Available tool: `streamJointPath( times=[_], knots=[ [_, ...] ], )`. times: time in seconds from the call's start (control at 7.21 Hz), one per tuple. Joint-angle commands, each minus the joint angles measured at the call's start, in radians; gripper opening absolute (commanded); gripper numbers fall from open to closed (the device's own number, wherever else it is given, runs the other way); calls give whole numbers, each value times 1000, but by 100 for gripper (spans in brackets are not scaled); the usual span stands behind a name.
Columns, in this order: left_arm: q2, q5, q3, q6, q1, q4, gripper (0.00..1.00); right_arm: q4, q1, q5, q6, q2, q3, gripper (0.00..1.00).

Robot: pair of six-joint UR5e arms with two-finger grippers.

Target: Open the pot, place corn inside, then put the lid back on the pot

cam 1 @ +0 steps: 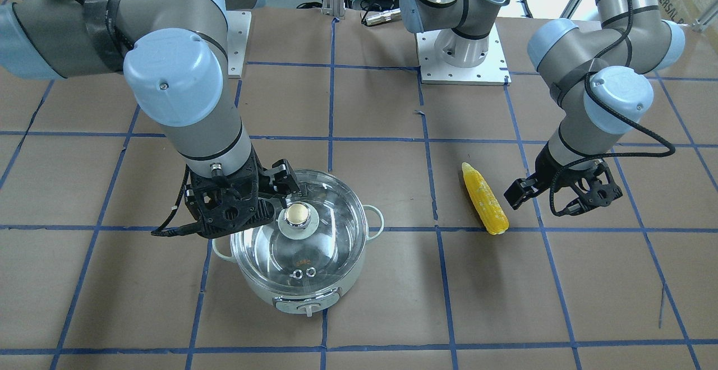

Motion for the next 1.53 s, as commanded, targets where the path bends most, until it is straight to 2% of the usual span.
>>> streamJointPath(
  times=[0.0, 0.14, 0.28, 0.55, 0.83, 1.11, 1.39],
  knots=[
    [-17, 3, 4, -41, -52, 18, 100, -3, 5, 6, 14, 4, 4, 100],
    [-21, -3, -8, -52, -60, 30, 100, -9, 6, -9, 229, 1, 6, 98],
    [-24, -9, -11, -52, -60, 30, 100, -7, 14, -11, 362, 3, 3, 98],
    [-27, -35, -58, -37, -58, 61, 100, -33, 55, -35, 373, 10, 6, 98],
    [-60, -35, -102, -20, -60, 183, 100, -106, 93, -44, 385, 62, 9, 98],
    [-64, -35, -132, -13, -58, 196, 100, -118, 98, -72, 387, 76, 6, 98],
    [-94, -35, -149, 4, -58, 266, 100, -128, 98, -72, 385, 81, 6, 97]
  ],
)
